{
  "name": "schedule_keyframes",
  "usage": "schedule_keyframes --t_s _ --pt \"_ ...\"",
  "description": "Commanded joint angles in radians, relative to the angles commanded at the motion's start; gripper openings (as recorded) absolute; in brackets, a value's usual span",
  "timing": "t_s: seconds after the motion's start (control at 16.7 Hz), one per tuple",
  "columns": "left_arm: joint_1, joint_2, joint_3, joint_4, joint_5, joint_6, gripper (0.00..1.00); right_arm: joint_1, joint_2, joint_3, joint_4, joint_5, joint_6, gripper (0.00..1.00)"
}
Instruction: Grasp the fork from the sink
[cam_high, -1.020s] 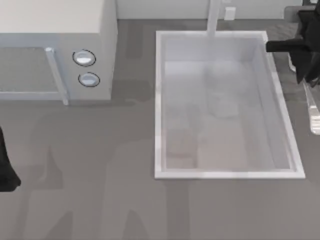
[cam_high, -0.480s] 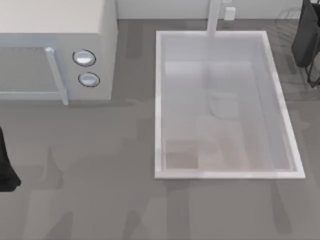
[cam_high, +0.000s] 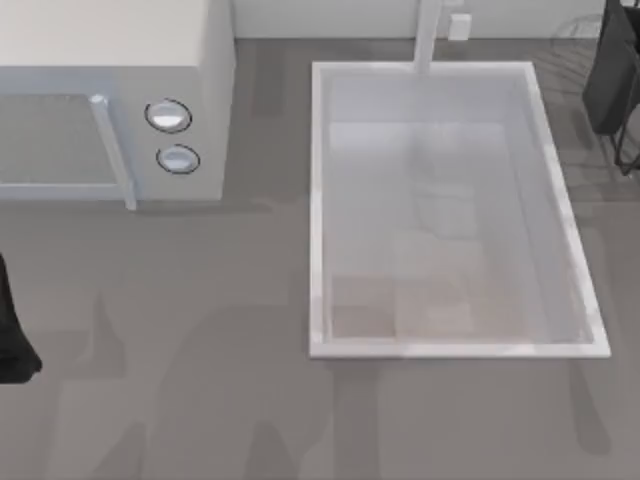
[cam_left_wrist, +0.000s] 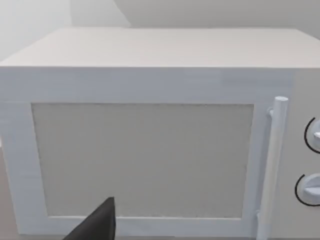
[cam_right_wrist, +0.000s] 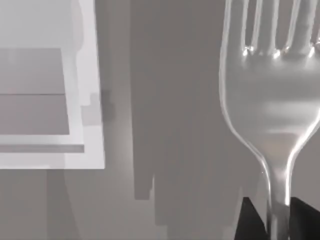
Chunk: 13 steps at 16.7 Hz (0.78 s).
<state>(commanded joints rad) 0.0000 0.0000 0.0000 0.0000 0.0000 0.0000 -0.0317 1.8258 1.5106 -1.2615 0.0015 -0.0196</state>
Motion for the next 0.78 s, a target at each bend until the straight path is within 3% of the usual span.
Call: schedule_keyframes --t_s 0.3,0.66,0.78 --pt "0.000 0.000 0.000 0.000 0.000 0.000 1.00 0.000 0.037 -0.205 0.257 -0.001 0.002 0.00" --pt "0.000 0.000 0.000 0.000 0.000 0.000 1.00 0.000 0.048 -0.253 0.307 -0.001 0.002 0.00" --pt "0.000 0.000 0.000 0.000 0.000 0.000 1.00 0.000 0.048 -0.253 0.307 -0.001 0.002 0.15"
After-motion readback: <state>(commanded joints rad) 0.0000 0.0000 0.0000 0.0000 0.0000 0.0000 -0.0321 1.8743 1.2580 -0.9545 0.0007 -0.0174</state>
